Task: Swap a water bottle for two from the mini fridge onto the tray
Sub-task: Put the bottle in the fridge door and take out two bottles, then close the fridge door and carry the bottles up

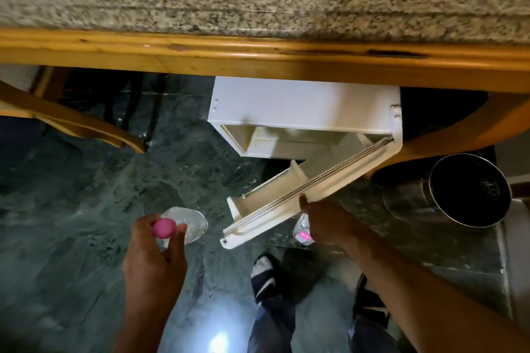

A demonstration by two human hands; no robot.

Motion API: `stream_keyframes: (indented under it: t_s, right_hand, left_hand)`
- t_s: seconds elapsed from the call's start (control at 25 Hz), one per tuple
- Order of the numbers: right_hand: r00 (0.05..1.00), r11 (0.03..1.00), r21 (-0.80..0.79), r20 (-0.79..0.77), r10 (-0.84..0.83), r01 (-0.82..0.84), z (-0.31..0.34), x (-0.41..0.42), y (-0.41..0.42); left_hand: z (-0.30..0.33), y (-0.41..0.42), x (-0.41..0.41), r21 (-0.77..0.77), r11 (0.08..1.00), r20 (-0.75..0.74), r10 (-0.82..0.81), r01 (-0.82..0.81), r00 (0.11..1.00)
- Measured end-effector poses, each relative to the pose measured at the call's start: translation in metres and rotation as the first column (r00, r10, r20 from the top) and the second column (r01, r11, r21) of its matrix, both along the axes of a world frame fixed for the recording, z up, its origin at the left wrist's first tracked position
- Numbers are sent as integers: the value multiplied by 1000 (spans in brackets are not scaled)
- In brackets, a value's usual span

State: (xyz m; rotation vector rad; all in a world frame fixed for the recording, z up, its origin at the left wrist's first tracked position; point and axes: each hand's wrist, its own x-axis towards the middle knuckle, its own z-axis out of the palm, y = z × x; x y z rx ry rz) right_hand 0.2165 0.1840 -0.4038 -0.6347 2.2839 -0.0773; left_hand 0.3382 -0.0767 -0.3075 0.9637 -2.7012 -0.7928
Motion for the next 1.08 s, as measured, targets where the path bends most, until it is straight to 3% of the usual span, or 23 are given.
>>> stream_keyframes:
  t_s: [0.28,0.72,0.92,1.08]
  right_hand:
    - [986,992,42,-116,-117,123,-22,-44,-53]
    - [938,942,35,-115,-327,333,-27,-100,-77]
    - [918,932,-7,-172,-359,363,-31,-107,-74]
    - [931,935,11,-103,-351,354,-31,-109,-73]
  left_hand:
    - [-26,-14,-38,83,993,-1,-83,83,997]
    - [-49,-5,-126,213,933,-93,-275,289,957]
    - [-52,-1,-141,198,924,-88,-315,326,945]
    - [-48,8,-151,176,921,-55,-344,348,937]
